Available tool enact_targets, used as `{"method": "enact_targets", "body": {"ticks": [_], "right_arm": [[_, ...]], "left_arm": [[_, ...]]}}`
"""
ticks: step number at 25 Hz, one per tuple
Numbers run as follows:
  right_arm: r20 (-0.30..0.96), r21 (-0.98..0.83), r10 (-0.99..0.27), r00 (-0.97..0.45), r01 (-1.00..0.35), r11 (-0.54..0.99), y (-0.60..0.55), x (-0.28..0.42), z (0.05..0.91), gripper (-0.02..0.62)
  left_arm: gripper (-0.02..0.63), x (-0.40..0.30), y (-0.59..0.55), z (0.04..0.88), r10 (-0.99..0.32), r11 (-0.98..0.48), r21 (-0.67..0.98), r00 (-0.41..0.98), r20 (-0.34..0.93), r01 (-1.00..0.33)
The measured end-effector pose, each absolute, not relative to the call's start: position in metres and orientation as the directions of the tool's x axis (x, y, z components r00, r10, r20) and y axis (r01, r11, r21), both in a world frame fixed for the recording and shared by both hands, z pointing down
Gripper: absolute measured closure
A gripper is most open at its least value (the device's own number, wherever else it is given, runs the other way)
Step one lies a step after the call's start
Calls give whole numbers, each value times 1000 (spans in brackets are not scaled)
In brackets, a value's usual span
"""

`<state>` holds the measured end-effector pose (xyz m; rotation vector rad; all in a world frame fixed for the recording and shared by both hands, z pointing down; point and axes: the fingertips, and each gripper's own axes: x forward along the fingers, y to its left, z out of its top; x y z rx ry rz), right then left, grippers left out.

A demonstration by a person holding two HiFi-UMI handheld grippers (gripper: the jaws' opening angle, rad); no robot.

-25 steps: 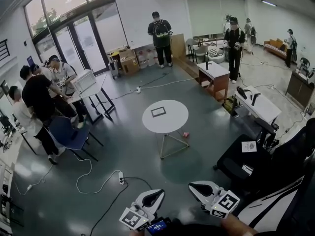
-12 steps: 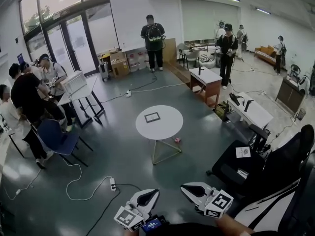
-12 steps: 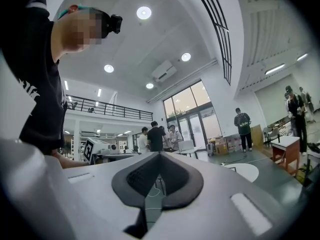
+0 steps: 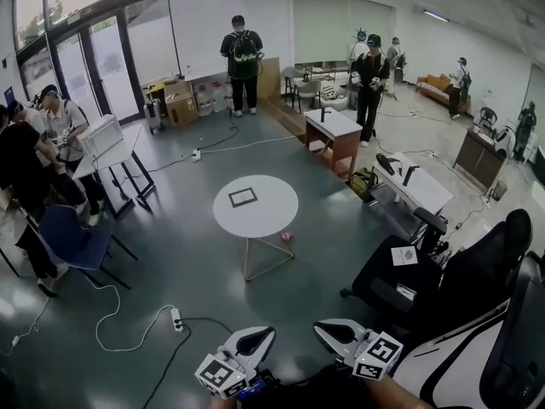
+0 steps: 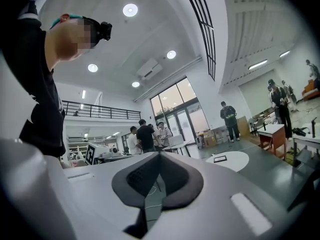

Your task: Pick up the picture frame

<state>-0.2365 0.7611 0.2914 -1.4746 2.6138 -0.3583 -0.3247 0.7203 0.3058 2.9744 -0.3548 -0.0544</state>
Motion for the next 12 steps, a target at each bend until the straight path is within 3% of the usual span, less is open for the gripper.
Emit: {"method": "enact_targets", "body": {"ticks": [12], "right_arm": [[29, -270, -827, -561, -801, 534, 690, -219, 309, 595]], "left_arm": [[603, -310, 662, 326, -288, -942, 170, 957, 27, -288]]}}
